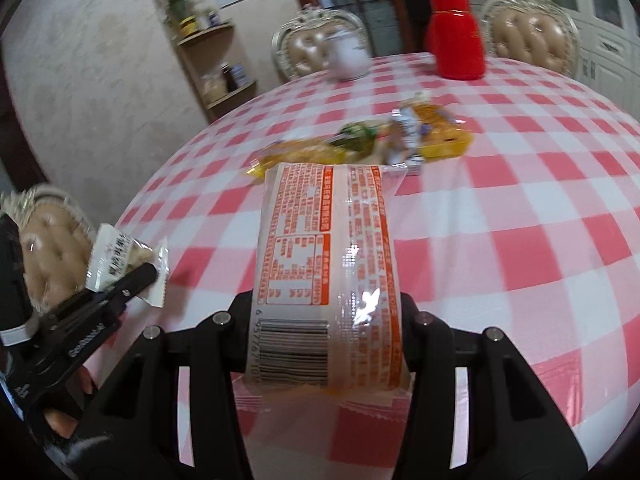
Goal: Organize snacks
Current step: 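Carry the cookie packet and bread bag to the white box and open both grippers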
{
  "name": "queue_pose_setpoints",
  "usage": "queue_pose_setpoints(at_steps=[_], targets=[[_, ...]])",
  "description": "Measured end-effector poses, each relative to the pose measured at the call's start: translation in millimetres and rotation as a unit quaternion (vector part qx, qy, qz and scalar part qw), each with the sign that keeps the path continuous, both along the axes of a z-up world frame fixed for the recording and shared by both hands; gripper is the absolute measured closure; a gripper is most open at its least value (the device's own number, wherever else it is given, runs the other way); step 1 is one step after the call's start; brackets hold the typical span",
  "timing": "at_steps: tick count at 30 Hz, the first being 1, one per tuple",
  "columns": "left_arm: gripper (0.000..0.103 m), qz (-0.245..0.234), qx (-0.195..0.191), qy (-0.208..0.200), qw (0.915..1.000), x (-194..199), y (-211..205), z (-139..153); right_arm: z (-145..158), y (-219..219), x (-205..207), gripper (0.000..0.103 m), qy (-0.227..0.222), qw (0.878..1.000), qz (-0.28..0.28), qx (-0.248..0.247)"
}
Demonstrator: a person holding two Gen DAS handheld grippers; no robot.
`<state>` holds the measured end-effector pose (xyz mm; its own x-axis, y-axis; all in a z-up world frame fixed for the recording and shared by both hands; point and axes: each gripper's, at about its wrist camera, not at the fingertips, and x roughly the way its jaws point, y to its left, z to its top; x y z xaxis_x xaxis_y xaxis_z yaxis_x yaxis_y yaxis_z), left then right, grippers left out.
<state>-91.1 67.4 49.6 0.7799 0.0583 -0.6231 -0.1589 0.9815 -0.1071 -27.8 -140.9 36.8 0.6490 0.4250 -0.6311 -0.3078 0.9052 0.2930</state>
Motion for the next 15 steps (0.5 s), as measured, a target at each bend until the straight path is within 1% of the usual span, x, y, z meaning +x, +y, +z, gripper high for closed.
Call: queue_pose_setpoints(at_steps=[8, 15], targets=[[0.08, 0.035, 0.046, -0.015, 0.9982, -61, 24, 11, 4, 48, -34, 0.052, -0.019, 0.996, 0.084, -0.009], [0.08, 0.069, 0.064, -0.018, 0.9954, -100, 58, 18, 7, 95, -61, 0.052, -0.024, 0.989, 0.143, -0.002]])
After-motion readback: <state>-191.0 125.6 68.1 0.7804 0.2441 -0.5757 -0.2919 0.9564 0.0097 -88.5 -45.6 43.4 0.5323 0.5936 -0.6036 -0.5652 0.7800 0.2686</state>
